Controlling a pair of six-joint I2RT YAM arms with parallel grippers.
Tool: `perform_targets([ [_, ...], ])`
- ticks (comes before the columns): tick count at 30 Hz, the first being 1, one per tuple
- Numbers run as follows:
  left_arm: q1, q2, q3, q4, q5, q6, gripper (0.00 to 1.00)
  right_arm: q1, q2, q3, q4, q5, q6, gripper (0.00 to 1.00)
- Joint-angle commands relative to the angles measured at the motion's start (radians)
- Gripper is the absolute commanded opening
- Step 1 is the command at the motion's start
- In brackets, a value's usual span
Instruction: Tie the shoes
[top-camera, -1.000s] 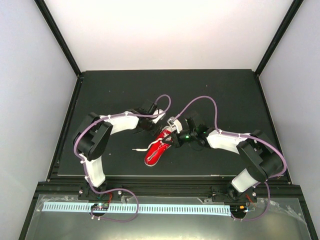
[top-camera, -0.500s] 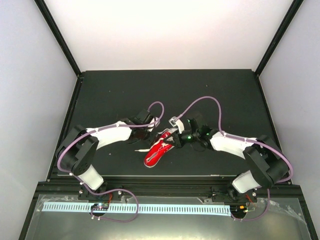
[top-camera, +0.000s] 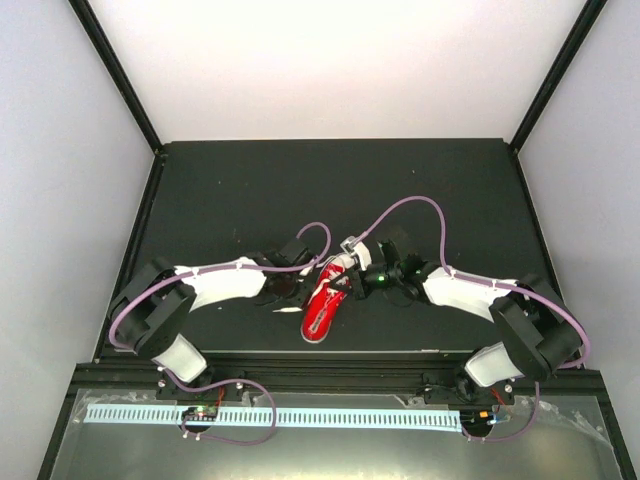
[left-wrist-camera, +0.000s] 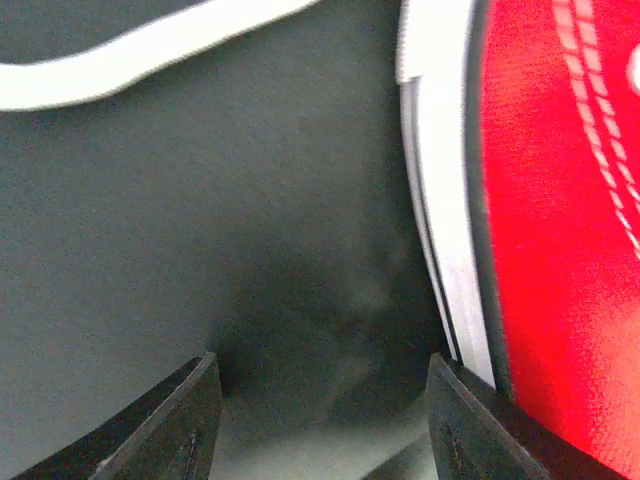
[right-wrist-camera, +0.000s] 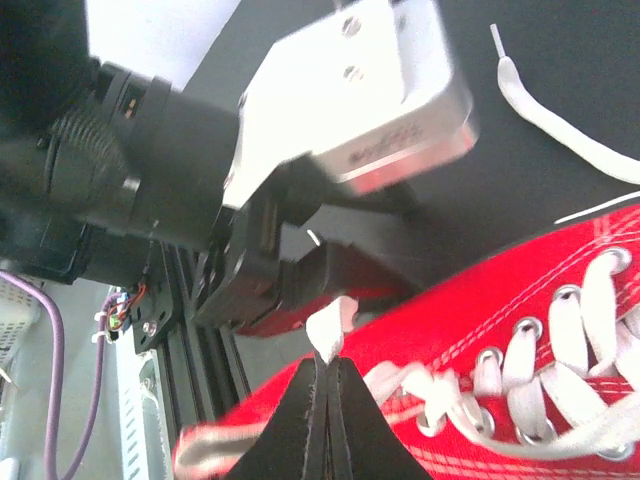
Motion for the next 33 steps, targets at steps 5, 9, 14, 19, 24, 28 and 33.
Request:
perform_targets([
  [5,-0.065,-0.086,-0.048,-0.004,0.071,-0.064,0.58,0.008,-0.030,0.000,0.009,0.008,-0.006,0.02],
  [9,-0.058,-0.109,-0.017,-0.023,0.007,-0.004,0.59,0.007,-0.030,-0.006,0.014,0.009,-0.003,0.02],
  [14,0.009,-0.093,0.066,-0.026,-0.073,0.153,0.59,0.008,-0.047,-0.019,0.025,0.009,0.005,0.02],
  [19,0.085,-0.016,0.149,-0.007,-0.029,0.295,0.60,0.007,-0.051,-0.024,0.027,0.004,0.006,0.02],
  [24,0.092,0.079,0.223,-0.033,-0.039,0.355,0.61,0.008,-0.042,-0.021,0.035,-0.005,0.010,0.02],
  [28,0.100,0.134,0.264,-0.039,-0.034,0.393,0.61,0.007,-0.035,-0.018,0.039,-0.010,0.010,0.02],
  [33,0.116,0.198,0.304,-0.057,0.003,0.399,0.59,0.007,-0.030,-0.014,0.042,-0.015,0.012,0.02],
])
